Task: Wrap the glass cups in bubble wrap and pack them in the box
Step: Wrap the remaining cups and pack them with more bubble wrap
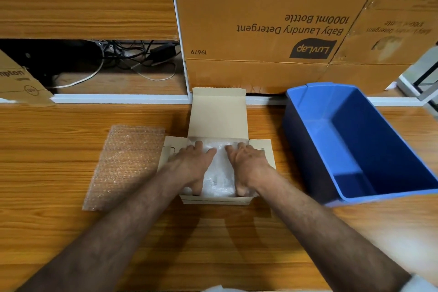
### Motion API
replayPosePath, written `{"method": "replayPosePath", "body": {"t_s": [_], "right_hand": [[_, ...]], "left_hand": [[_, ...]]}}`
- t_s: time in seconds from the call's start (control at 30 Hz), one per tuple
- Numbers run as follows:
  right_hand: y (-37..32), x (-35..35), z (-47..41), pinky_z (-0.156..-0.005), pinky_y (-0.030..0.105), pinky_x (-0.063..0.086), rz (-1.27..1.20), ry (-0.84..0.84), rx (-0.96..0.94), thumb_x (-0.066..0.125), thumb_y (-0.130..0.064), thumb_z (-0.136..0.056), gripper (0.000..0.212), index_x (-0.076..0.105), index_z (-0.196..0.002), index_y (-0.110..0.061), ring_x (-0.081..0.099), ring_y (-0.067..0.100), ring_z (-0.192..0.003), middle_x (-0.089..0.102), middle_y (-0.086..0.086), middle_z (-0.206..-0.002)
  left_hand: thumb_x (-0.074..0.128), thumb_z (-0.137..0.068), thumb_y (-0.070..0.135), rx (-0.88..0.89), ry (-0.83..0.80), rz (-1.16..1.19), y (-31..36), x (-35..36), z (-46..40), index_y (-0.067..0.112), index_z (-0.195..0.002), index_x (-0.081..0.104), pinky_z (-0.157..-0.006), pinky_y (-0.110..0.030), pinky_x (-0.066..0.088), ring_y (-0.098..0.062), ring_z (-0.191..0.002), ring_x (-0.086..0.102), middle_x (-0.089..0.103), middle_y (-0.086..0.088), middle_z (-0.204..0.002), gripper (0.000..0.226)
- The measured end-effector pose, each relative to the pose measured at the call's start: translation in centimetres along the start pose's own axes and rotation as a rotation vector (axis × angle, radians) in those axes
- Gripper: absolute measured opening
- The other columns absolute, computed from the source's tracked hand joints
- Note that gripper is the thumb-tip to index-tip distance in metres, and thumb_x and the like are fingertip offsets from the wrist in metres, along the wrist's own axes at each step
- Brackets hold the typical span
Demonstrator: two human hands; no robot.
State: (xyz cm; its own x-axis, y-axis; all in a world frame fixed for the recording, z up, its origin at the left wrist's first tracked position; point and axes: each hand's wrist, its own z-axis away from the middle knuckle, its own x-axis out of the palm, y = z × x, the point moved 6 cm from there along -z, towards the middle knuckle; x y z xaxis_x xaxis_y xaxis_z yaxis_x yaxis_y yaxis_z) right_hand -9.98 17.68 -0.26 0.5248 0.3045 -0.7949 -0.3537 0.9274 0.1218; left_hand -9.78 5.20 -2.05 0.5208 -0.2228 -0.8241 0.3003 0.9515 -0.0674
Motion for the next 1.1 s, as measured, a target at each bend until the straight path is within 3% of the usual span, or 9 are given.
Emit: {"method": "replayPosePath", "body": {"t_s": [0.17,0.37,0.43,0.5,0.57,0.67,0.77,0.9,1.1], "right_hand": [[-0.3,0.0,-0.6,-0.114,0.04,0.039,-0.021,0.01,0.019,0.09,-0.011,-0.066,0.116,0.018,-0.156,-0.007,0.03,0.034,-0.148,0.033,0.02,-0.155],[-1.2,0.7,0.3,-0.126,0.043,0.017,0.036,0.0,-0.005,0.078,-0.011,-0.083,0.118,-0.012,-0.159,0.003,0.009,0.044,-0.155,0.015,0.029,-0.165],[-1.5,0.9,0.5,-0.124,0.043,0.024,-0.021,-0.022,-0.007,0.078,-0.01,-0.084,0.12,-0.016,-0.16,0.001,0.012,0.045,-0.155,0.01,0.031,-0.165],[-1.3,1.0,1.0,-0.115,0.04,0.042,-0.105,-0.028,0.01,0.075,-0.006,-0.086,0.117,-0.016,-0.161,-0.004,0.029,0.042,-0.151,0.003,0.034,-0.165],[-1.1,0.8,1.6,-0.099,0.035,0.053,-0.1,0.055,0.039,0.065,-0.005,-0.093,0.103,-0.011,-0.162,-0.005,0.051,0.035,-0.137,0.005,0.033,-0.166],[-0.9,0.6,2.1,-0.091,0.03,0.055,-0.041,0.153,0.068,0.059,-0.006,-0.098,0.093,-0.008,-0.163,-0.004,0.059,0.028,-0.128,0.008,0.03,-0.168],[-0.8,0.8,1.2,-0.089,0.029,0.056,-0.019,0.128,0.078,0.061,-0.006,-0.097,0.099,-0.014,-0.161,-0.005,0.053,0.029,-0.138,0.0,0.032,-0.168],[-1.1,1.6,-0.5,-0.095,0.032,0.056,0.001,0.097,0.057,0.06,-0.01,-0.099,0.099,-0.016,-0.16,-0.001,0.037,0.034,-0.15,0.006,0.036,-0.165],[-1.9,2.3,-1.5,-0.098,0.035,0.057,0.092,0.08,0.03,0.062,-0.019,-0.099,0.099,-0.015,-0.158,0.005,0.03,0.044,-0.151,0.004,0.038,-0.164]], "left_hand": [[0.095,-0.059,0.024,-0.021,0.012,0.025,0.4,-0.4,0.2,0.024,-0.157,0.015,-0.101,-0.048,0.053,-0.036,-0.131,0.043,0.025,-0.017,-0.152,0.127],[0.091,-0.068,0.015,-0.024,-0.005,0.133,0.7,-0.3,0.7,0.026,-0.161,0.006,-0.103,-0.041,0.052,-0.035,-0.14,0.037,0.017,-0.015,-0.157,0.127],[0.086,-0.077,0.013,-0.01,-0.019,0.145,0.6,-0.4,1.4,0.025,-0.163,0.005,-0.099,-0.038,0.054,-0.032,-0.137,0.043,0.02,-0.014,-0.16,0.119],[0.079,-0.082,0.004,-0.033,0.007,0.126,0.1,-1.0,2.2,0.023,-0.163,0.01,-0.094,-0.035,0.054,-0.031,-0.134,0.047,0.022,-0.013,-0.162,0.107],[0.073,-0.084,-0.001,-0.062,0.063,0.057,-0.5,-1.4,2.5,0.021,-0.161,0.018,-0.101,-0.037,0.051,-0.03,-0.138,0.043,0.025,-0.013,-0.162,0.098],[0.075,-0.083,0.006,-0.06,0.078,-0.104,-0.8,-1.1,2.4,0.018,-0.16,0.019,-0.113,-0.043,0.039,-0.031,-0.141,0.036,0.034,-0.014,-0.158,0.096],[0.077,-0.083,0.014,-0.079,0.093,-0.202,-0.5,-0.8,1.8,0.017,-0.161,0.014,-0.117,-0.044,0.031,-0.034,-0.141,0.033,0.038,-0.015,-0.156,0.1],[0.079,-0.083,0.018,-0.102,0.129,-0.256,0.2,-0.8,1.4,0.014,-0.162,0.008,-0.114,-0.043,0.03,-0.035,-0.139,0.034,0.038,-0.018,-0.155,0.106],[0.078,-0.082,0.005,-0.064,0.107,-0.14,0.5,-0.3,1.4,0.012,-0.163,0.004,-0.103,-0.041,0.047,-0.033,-0.128,0.049,0.042,-0.021,-0.148,0.11]]}}
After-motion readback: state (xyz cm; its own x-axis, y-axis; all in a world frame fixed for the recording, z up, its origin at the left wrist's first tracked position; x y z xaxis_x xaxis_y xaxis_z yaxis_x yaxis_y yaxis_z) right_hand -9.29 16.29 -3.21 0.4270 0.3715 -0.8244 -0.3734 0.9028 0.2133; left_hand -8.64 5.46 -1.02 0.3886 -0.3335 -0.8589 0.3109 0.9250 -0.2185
